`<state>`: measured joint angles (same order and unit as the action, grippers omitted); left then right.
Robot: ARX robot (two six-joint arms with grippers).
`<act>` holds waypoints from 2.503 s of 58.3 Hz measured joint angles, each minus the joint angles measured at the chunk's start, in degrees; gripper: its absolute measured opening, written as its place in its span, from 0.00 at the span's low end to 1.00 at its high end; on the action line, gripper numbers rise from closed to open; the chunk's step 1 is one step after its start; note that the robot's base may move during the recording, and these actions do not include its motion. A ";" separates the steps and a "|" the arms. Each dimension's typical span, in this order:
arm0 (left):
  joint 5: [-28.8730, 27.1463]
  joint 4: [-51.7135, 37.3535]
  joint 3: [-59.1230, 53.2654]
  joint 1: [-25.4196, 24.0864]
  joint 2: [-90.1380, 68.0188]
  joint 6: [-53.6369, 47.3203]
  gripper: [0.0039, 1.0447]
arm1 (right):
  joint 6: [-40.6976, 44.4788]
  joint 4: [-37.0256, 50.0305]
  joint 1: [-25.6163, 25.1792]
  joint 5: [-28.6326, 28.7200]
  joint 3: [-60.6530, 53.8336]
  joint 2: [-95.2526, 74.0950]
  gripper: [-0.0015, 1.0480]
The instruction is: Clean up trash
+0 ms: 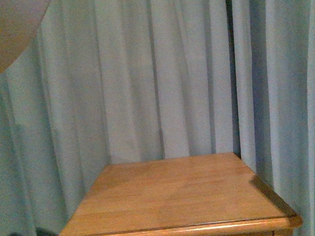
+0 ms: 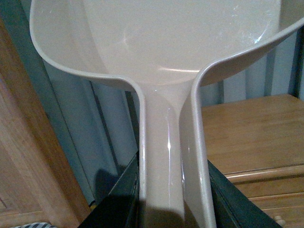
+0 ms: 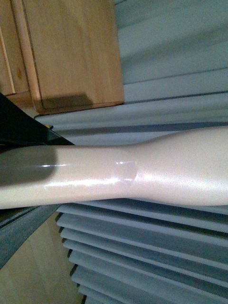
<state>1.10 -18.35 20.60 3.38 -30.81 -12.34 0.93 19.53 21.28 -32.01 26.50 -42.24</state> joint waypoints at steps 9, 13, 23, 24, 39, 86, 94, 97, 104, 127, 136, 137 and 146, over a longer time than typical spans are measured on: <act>0.77 0.00 0.00 0.07 -0.04 -0.04 0.26 | -0.04 0.00 -0.04 -0.79 0.00 0.28 0.19; 0.52 0.00 0.00 0.04 -0.04 -0.02 0.26 | -0.04 0.00 -0.04 -0.79 0.00 0.33 0.19; -0.20 0.00 -0.09 -0.11 0.15 0.02 0.26 | 0.00 0.11 0.15 0.07 0.04 0.37 0.19; -0.13 0.00 -0.09 -0.11 0.15 0.02 0.26 | 0.00 0.11 0.26 0.13 0.04 0.39 0.19; 0.04 0.07 -0.22 -0.11 0.07 0.02 0.26 | -0.02 0.17 0.20 -0.39 0.20 0.22 0.19; -0.09 0.07 -0.20 -0.11 0.04 0.04 0.26 | -0.02 0.22 0.24 -0.11 0.20 0.11 0.19; 0.20 0.07 -0.20 -0.09 0.04 0.02 0.26 | -0.02 0.20 0.17 -0.37 0.17 0.11 0.19; -0.11 0.07 -0.20 -0.17 0.00 0.02 0.26 | 0.00 0.20 0.22 -0.07 0.20 0.11 0.19; -1.16 0.04 -0.20 -0.31 0.59 0.24 0.26 | 0.04 0.20 0.59 0.72 0.20 -0.09 0.19; 10.97 18.32 11.02 -6.93 -17.99 2.99 0.26 | 0.00 0.20 0.24 -0.07 0.20 0.09 0.19; 18.80 14.84 14.08 -6.82 -28.24 -5.92 0.26 | -0.02 0.20 0.24 -0.15 0.20 0.09 0.19; 20.02 14.62 14.36 -6.62 -29.51 -7.10 0.26 | -0.02 0.20 0.24 -0.13 0.20 0.09 0.19; 23.10 15.85 18.27 -4.52 -38.82 -18.36 0.26 | 0.00 0.20 0.24 -0.11 0.20 0.09 0.19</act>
<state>24.21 -2.50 38.87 -1.15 -69.63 -30.70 0.93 19.73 21.52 -32.12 26.70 -42.15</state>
